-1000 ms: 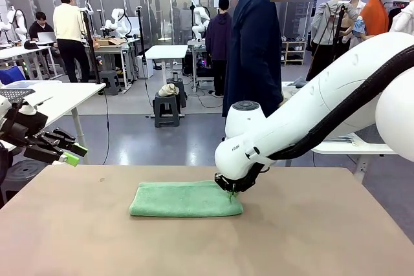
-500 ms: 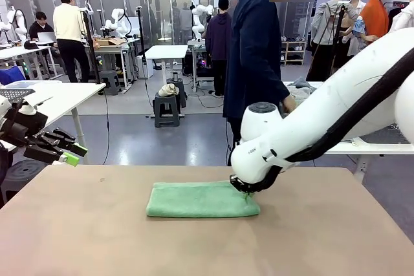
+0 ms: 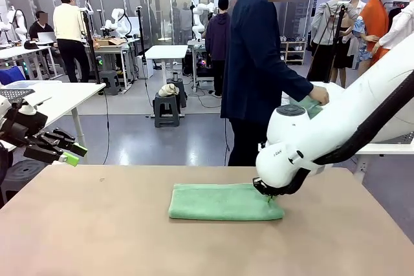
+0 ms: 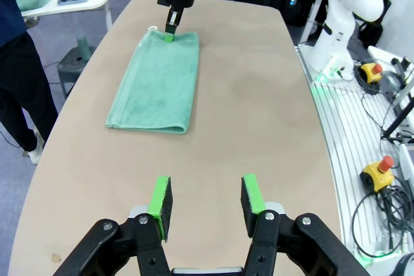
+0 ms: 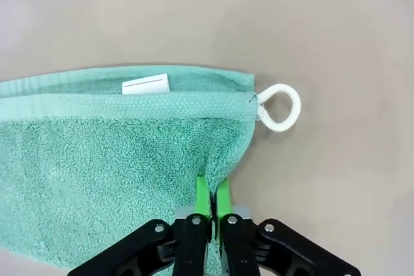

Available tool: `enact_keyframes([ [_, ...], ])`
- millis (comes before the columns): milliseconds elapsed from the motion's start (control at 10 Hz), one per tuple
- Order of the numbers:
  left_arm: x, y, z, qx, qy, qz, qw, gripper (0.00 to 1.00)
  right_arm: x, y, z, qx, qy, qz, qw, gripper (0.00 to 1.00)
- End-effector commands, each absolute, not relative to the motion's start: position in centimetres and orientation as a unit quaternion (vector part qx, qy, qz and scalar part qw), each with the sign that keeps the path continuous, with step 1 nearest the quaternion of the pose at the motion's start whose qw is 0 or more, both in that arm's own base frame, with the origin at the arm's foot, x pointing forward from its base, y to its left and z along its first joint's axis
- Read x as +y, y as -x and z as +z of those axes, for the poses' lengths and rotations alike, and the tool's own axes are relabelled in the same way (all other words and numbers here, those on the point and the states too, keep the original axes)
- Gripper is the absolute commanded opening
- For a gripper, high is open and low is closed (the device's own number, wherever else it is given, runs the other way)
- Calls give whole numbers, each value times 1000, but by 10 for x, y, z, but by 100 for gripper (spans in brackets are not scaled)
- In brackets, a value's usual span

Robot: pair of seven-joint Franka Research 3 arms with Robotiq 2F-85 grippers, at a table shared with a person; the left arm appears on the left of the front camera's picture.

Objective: Fold the towels and place them in the basket.
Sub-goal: When a person lays out a Towel with hook on the table, fold it in half twice.

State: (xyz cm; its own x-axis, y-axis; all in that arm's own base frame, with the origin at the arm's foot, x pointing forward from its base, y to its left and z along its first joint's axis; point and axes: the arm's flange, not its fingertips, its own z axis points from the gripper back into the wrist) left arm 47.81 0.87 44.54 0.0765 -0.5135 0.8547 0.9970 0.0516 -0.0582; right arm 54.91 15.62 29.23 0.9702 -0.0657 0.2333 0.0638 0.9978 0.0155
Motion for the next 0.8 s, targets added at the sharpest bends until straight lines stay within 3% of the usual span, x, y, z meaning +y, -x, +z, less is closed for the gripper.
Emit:
enact_keyframes([
  [0, 10, -478, 447, -341, 360, -592, 636, 56, 147, -542, 294, -141, 0, -34, 989, 0],
  [500, 10, -478, 447, -341, 360, -592, 636, 56, 200, -515, 384, -172, 52, -42, 983, 0],
  [700, 10, -478, 447, -341, 360, -592, 636, 56, 251, -517, 416, -143, 52, -34, 988, 0],
])
